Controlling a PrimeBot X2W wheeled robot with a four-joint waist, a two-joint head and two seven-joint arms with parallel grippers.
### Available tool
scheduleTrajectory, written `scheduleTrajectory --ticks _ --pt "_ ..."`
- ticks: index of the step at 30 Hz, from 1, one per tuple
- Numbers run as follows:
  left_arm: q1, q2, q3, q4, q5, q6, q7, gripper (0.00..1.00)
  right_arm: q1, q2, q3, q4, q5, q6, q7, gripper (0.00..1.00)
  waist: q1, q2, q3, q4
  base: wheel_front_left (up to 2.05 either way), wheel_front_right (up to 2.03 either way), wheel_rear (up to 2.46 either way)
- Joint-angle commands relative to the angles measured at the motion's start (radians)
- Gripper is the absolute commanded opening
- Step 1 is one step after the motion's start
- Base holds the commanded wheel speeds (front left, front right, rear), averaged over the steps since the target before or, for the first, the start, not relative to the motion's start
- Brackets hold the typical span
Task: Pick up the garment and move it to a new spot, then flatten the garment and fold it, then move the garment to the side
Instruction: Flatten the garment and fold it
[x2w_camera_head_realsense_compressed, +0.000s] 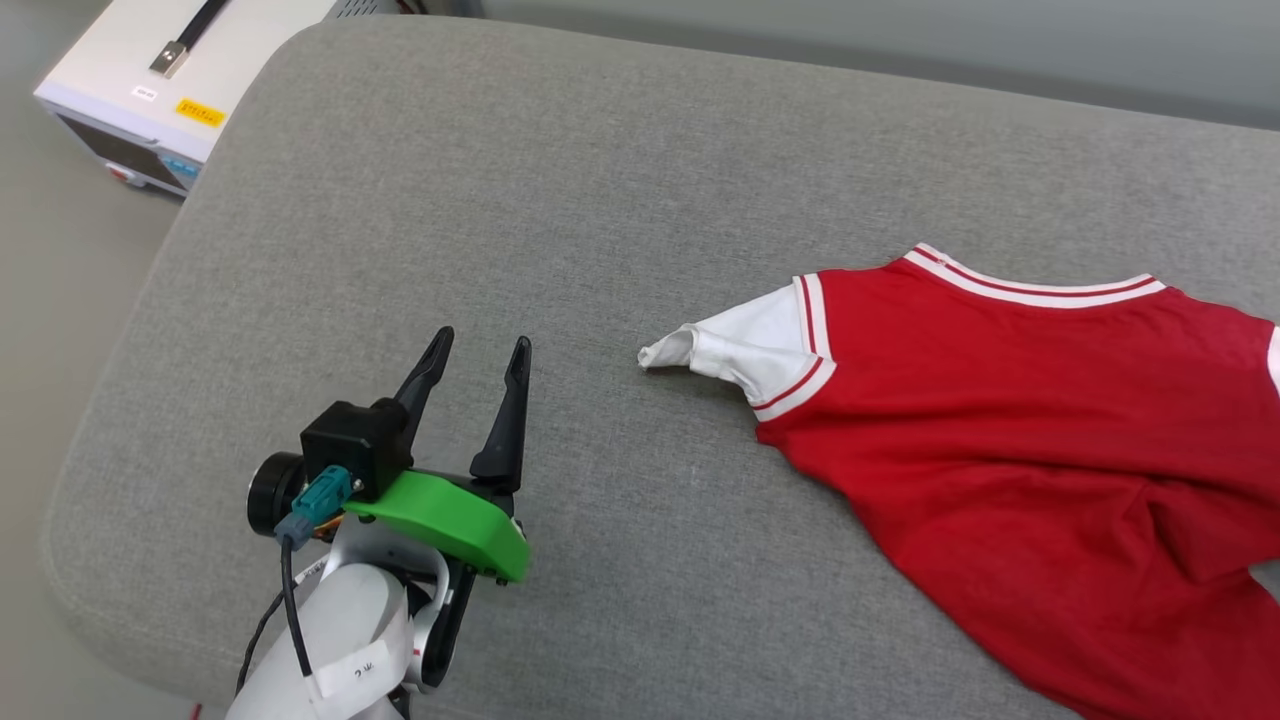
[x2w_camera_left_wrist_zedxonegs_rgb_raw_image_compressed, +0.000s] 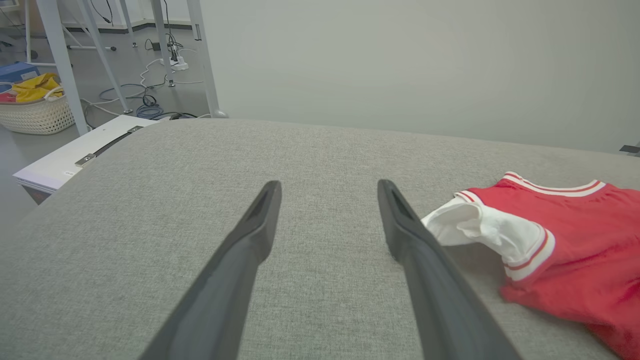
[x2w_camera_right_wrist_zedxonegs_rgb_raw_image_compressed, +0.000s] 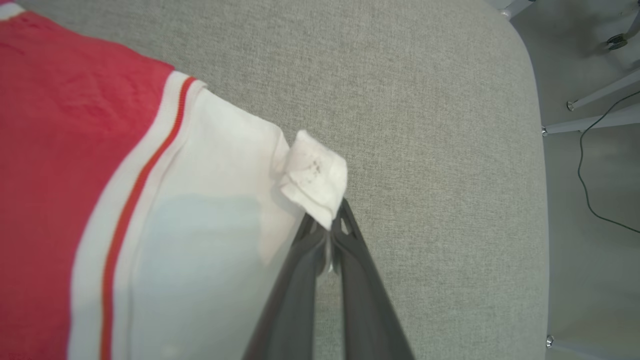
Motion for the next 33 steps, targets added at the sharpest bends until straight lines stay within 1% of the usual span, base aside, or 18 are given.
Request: scheduleTrajectory --ticks 1,2,3,6,10,16,20,24,27,28,30,33 --pt "-0.007 0.006 -0.003 0.003 -0.012 -0.007 0.0 1.0 0.013 0.006 0.003 0.014 -0.015 -0.001 -0.012 0.0 -0.0001 0.0 -0.012 -0.015 0.0 0.0 0.0" --pt "-0.006 0.006 -0.004 0.004 -0.013 -0.007 0.002 1.0 0.013 0.014 0.007 0.021 -0.02 -0.001 -0.02 0.4 -0.0001 0.0 -0.014 -0.02 0.0 0.0 0.0" --pt "-0.005 0.006 -0.005 0.006 -0.014 -0.008 0.003 1.0 0.01 0.024 0.003 0.027 -0.02 -0.001 -0.026 1.0 -0.0001 0.0 -0.017 -0.025 0.0 0.0 0.0" --pt "-0.003 0.009 -0.008 0.013 -0.017 -0.009 0.006 1.0 0.001 0.049 0.013 0.019 -0.024 -0.001 -0.088 1.0 -0.0001 0.0 -0.03 -0.044 0.0 0.0 0.0" --pt "0.0 0.012 -0.007 0.018 -0.024 -0.009 0.008 1.0 -0.006 0.085 0.019 -0.031 0.007 -0.001 -0.194 1.0 -0.0001 0.0 -0.054 -0.073 0.0 0.0 0.0" --pt "0.012 0.015 -0.004 0.016 -0.032 -0.008 0.003 1.0 0.046 0.121 0.042 -0.176 0.081 -0.001 -0.347 1.0 -0.0001 0.0 -0.09 -0.124 0.0 0.0 0.0" --pt "0.021 0.013 -0.007 0.012 -0.033 -0.005 -0.003 1.0 0.124 0.157 0.034 -0.294 0.13 -0.001 -0.425 1.0 -0.0001 0.0 -0.108 -0.152 0.0 0.0 0.0" --pt "0.03 0.005 -0.004 0.006 -0.03 0.005 -0.014 1.0 0.212 0.221 0.013 -0.421 0.166 -0.001 -0.501 1.0 -0.0001 0.0 -0.12 -0.172 0.0 0.0 0.0" --pt "0.04 -0.004 -0.004 0.001 -0.026 0.009 -0.023 1.0 0.271 0.292 -0.01 -0.507 0.178 -0.001 -0.559 1.0 -0.0001 0.0 -0.124 -0.184 0.0 0.0 0.0" --pt "0.048 -0.01 -0.009 -0.002 -0.023 0.005 -0.027 1.0 0.307 0.329 -0.019 -0.544 0.171 -0.001 -0.583 1.0 -0.0001 0.0 -0.125 -0.189 0.0 0.0 0.0" --pt "0.052 -0.013 -0.024 -0.004 -0.016 -0.002 -0.028 1.0 0.335 0.363 -0.029 -0.565 0.162 -0.001 -0.595 1.0 -0.0001 0.0 -0.127 -0.194 0.0 0.0 0.0" --pt "0.045 -0.021 -0.063 -0.014 -0.009 -0.018 0.005 1.0 0.361 0.386 -0.04 -0.583 0.148 -0.001 -0.594 1.0 -0.0001 0.0 -0.127 -0.198 0.0 0.0 0.0"
